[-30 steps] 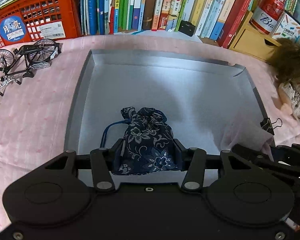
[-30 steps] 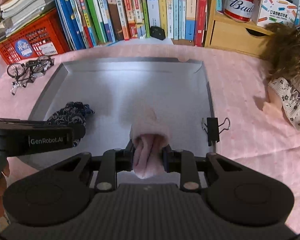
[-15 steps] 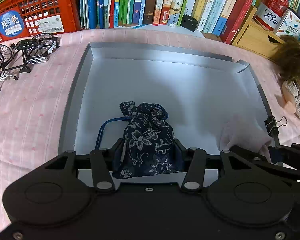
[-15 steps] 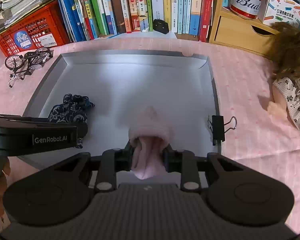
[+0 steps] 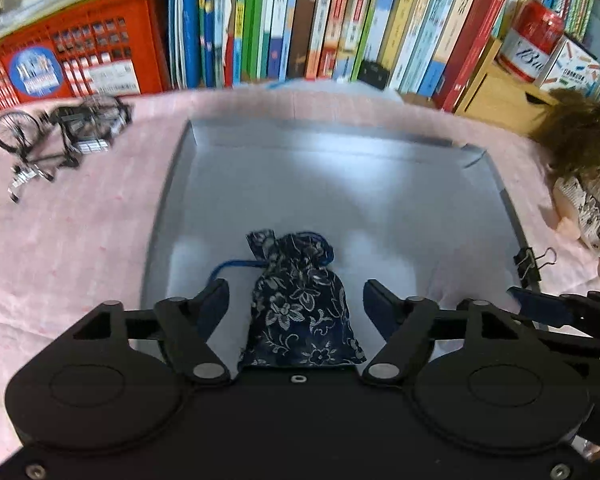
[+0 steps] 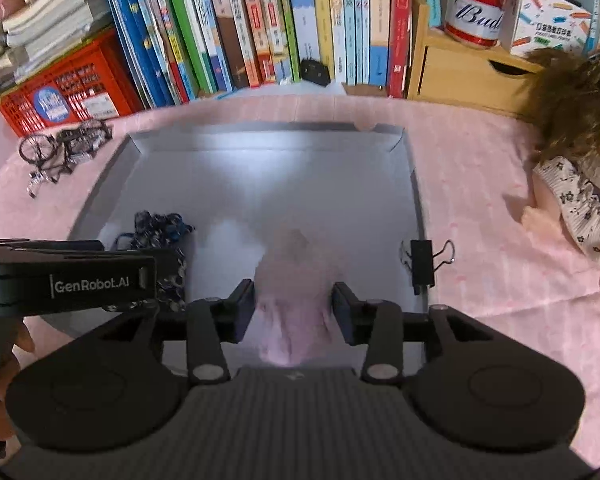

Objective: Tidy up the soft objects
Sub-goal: 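Lower the pouch into the tray and open left tool while right tool releases the sock there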

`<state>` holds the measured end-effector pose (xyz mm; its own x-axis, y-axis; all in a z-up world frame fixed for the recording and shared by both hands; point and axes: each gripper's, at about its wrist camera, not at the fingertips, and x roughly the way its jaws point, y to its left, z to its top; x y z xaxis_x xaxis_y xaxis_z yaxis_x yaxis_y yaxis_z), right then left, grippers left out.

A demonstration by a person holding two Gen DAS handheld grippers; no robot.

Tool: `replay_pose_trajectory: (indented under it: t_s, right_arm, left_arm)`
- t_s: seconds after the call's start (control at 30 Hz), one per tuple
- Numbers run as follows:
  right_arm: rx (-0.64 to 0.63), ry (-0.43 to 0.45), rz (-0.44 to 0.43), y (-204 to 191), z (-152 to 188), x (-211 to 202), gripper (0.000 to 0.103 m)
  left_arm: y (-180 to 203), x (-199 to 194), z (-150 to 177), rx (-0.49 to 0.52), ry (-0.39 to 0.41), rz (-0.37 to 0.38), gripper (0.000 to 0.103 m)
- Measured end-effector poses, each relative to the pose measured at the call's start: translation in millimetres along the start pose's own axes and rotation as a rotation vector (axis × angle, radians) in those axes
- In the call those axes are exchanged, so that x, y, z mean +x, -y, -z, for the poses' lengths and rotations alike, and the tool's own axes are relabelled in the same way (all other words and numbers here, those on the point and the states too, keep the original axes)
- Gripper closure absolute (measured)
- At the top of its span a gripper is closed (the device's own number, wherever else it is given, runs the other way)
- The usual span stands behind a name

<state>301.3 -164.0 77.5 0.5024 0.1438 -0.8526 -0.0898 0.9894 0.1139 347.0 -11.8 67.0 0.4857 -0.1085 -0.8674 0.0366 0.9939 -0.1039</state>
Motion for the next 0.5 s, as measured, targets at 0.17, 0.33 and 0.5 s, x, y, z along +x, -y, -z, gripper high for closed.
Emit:
replay_pose_trajectory:
  t_s: [0.17,0.33,0.5]
  right_arm:
    - [-0.002,0.054,0.003,-1,2,-25,0.04]
    - [-0.016,0.119,-0.005,1,14,-56,0.036]
    - [-0.047,0.195,-0.013,4,35,-87,0.032]
  left_arm:
    - [1,-29,1,0.004,0.042,0.013,0.025]
    - [2,-64,16,0.038,0.101,0.024,0.024]
    - [0,-100,40,0.062,0.171,0.047,0.021]
